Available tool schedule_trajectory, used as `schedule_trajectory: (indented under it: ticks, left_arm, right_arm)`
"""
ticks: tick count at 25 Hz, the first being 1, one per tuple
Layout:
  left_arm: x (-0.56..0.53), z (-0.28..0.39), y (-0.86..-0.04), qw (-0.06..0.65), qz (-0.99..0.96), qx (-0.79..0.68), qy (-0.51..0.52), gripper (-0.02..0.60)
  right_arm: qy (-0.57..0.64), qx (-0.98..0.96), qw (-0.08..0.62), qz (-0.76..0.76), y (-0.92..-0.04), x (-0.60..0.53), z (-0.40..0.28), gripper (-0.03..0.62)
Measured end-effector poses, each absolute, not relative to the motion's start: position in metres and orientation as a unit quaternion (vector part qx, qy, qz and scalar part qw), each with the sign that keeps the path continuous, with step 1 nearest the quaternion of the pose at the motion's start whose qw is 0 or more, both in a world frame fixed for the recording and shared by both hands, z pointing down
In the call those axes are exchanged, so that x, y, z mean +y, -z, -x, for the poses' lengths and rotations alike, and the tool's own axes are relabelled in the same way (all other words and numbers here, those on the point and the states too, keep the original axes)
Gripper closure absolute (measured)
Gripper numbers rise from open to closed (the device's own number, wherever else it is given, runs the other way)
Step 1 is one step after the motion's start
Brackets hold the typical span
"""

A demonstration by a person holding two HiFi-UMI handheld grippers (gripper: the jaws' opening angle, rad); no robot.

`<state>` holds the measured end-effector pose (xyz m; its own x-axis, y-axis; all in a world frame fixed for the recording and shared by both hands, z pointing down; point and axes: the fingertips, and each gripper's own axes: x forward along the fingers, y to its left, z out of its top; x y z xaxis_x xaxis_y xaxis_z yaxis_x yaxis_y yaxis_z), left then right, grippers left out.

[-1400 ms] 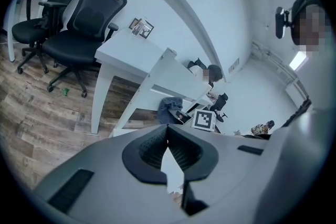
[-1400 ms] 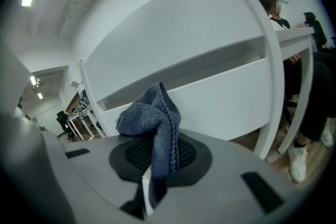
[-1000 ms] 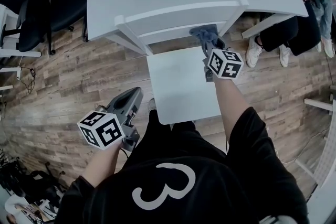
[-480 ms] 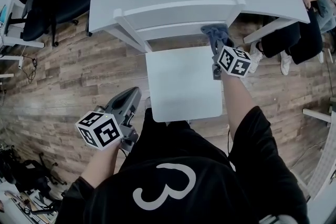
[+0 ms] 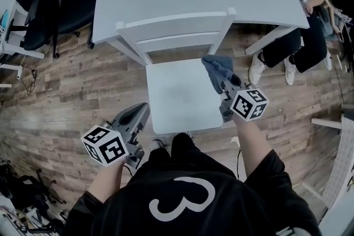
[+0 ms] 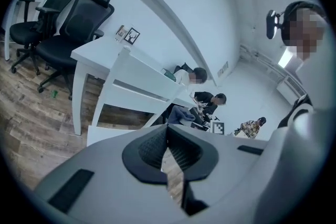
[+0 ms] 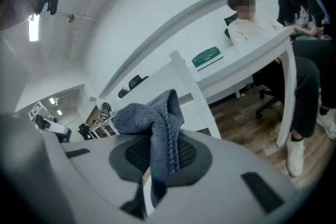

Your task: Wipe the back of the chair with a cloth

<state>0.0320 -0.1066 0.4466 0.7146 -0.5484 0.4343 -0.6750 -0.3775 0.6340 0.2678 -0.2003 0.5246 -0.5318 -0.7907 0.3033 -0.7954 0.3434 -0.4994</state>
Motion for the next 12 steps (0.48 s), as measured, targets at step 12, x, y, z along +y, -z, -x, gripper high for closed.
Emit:
schedule_trajectory:
  ticks: [12]
  left_arm:
    - [-0.049, -0.055, -0.365, 0.344, -0.902, -0.256, -0.053, 0.568]
  right_arm:
    - [-0.250, -0.879, -0.019, -0.405, -0.366, -0.050, -0.208, 0.546]
